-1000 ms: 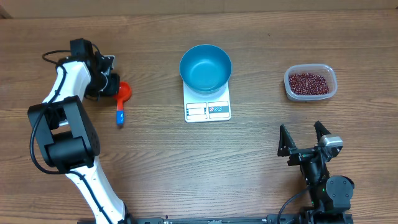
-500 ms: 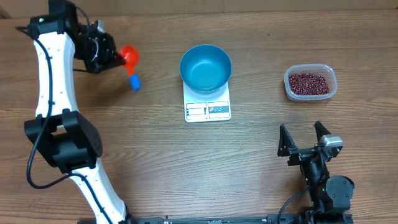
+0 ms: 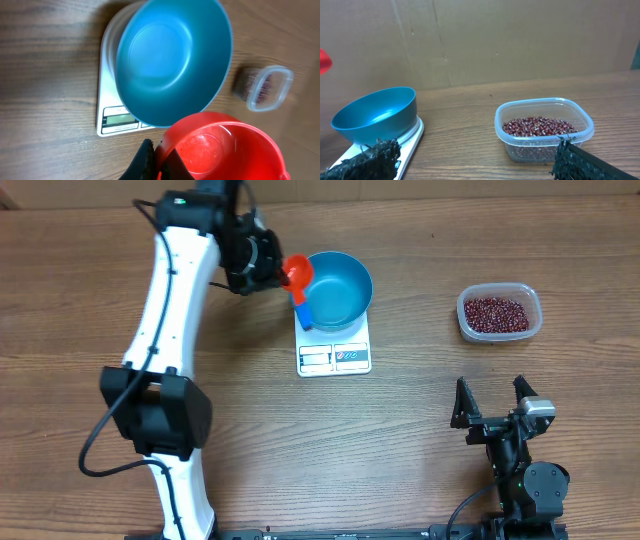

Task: Scoop item into bowl and weigh 150g on scale
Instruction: 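Carry the scoop over the bowl toward the right gripper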

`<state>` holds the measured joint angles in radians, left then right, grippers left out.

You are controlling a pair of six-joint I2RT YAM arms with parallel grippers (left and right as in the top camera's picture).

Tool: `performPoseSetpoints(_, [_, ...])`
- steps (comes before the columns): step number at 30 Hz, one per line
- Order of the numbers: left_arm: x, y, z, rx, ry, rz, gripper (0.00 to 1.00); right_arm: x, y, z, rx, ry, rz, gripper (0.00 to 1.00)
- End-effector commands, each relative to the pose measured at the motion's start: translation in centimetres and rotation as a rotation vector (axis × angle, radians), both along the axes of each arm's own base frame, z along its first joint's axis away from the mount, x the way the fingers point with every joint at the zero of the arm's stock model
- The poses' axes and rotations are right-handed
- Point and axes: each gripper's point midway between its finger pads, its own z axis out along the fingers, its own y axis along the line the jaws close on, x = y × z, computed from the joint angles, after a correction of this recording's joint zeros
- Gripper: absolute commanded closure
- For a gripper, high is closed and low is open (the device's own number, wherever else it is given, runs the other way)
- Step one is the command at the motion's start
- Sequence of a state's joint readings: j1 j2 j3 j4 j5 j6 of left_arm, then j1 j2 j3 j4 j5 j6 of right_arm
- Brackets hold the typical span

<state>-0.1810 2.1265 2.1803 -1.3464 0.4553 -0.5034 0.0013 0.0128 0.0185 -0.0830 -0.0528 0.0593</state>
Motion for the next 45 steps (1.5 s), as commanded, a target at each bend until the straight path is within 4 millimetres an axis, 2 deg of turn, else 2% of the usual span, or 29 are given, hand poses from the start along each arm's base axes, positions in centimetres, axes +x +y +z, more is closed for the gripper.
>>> performPoseSetpoints(1, [-0.7, -0.1, 3.3, 0.139, -0.095, 0.104, 0.96, -0.1, 0.9, -0.1, 0.001, -0.007, 0.056, 0.00])
performPoseSetpoints(5, [-2.1, -2.3, 4.7, 0.209, -0.137, 0.147, 0.96, -0.7, 3.6, 0.8, 0.055, -0.034, 0.214, 0.00])
performPoseSetpoints(9, [-4.2, -4.9, 6.0, 0.292, -0.202, 0.164, 0.96, -2.4, 7.0, 3.5, 0.081, -0.099, 0.433, 0.00])
performPoseSetpoints(13, [-4.9, -6.3, 6.7, 0.354, -0.263, 0.248, 0.95, -3.1, 7.8, 5.0, 0.206, -0.046, 0.488, 0.00])
performPoseSetpoints(16, [-4.8, -7.5, 6.8, 0.347, -0.292, 0.299, 0.96, -3.4, 8.4, 7.2, 0.207, -0.035, 0.532, 0.00])
performPoseSetpoints(21, [-4.2, -8.0, 7.2, 0.289, -0.291, 0.435, 0.96, -2.4, 9.5, 11.2, 0.234, 0.079, 0.597, 0.00])
performPoseSetpoints(25, [-4.2, -7.9, 7.2, 0.219, -0.239, 0.597, 0.96, -0.8, 10.5, 13.3, 0.292, 0.255, 0.657, 0.00])
performPoseSetpoints(30, [-4.9, -9.3, 6.9, 0.128, -0.146, 0.632, 0.96, 1.0, 12.1, 15.1, 0.359, 0.404, 0.773, 0.00])
performPoseSetpoints(32, [-5.3, -10.0, 6.8, 0.104, -0.115, 0.613, 0.96, 2.4, 12.3, 14.8, 0.369, 0.422, 0.785, 0.00])
performPoseSetpoints(37, [-5.8, -10.7, 6.7, 0.077, -0.080, 0.588, 0.96, 4.7, 13.0, 13.1, 0.536, 0.548, 0.814, 0.00])
performPoseSetpoints(38, [-5.9, -10.8, 6.7, 0.072, -0.074, 0.585, 0.96, 5.0, 13.1, 12.8, 0.542, 0.559, 0.823, 0.03])
performPoseSetpoints(40, [-6.0, -11.0, 6.7, 0.066, -0.066, 0.579, 0.96, 5.9, 13.1, 12.1, 0.549, 0.572, 0.819, 0.18])
performPoseSetpoints(45, [-6.1, -11.1, 6.7, 0.059, -0.057, 0.574, 0.96, 7.9, 12.7, 11.0, 0.634, 0.617, 0.753, 0.31])
